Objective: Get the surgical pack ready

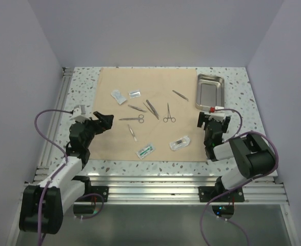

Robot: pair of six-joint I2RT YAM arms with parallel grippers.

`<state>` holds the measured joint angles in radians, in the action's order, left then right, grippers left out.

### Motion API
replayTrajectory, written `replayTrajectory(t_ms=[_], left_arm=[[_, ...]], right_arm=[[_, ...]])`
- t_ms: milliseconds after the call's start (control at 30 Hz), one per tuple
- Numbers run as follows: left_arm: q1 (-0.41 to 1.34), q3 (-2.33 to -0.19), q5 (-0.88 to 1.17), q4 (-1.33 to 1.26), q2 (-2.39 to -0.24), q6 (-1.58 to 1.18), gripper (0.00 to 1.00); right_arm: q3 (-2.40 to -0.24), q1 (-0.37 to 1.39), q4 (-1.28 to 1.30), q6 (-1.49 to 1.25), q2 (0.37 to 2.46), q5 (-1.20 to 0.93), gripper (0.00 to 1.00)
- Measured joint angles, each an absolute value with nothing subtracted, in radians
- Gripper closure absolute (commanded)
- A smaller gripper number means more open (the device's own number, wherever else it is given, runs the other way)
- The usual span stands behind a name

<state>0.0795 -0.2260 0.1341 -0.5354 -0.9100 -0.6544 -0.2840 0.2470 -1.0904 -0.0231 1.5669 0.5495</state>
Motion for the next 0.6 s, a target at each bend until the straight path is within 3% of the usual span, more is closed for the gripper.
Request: replayTrajectory(t_ms=[167, 367, 600], left_arm=[[0.079, -0.421, 0.125, -0.424, -1.147, -0.662, 0.03], [0.079, -0.576, 0.146, -0.393, -1.325, -0.695, 0.10], [0.079, -0.749, 0.169, -0.321, -1.547, -0.767, 0.15]], right_arm=[[-0.253, 0.324, -1.058, 0.019, 1.443, 0.659, 0.01], [-0.503, 0.378, -0.562, -0.146, 1.103, 0.656, 0.02], [-0.629, 0.379, -0.234, -0.302, 1.045, 0.607, 0.02]])
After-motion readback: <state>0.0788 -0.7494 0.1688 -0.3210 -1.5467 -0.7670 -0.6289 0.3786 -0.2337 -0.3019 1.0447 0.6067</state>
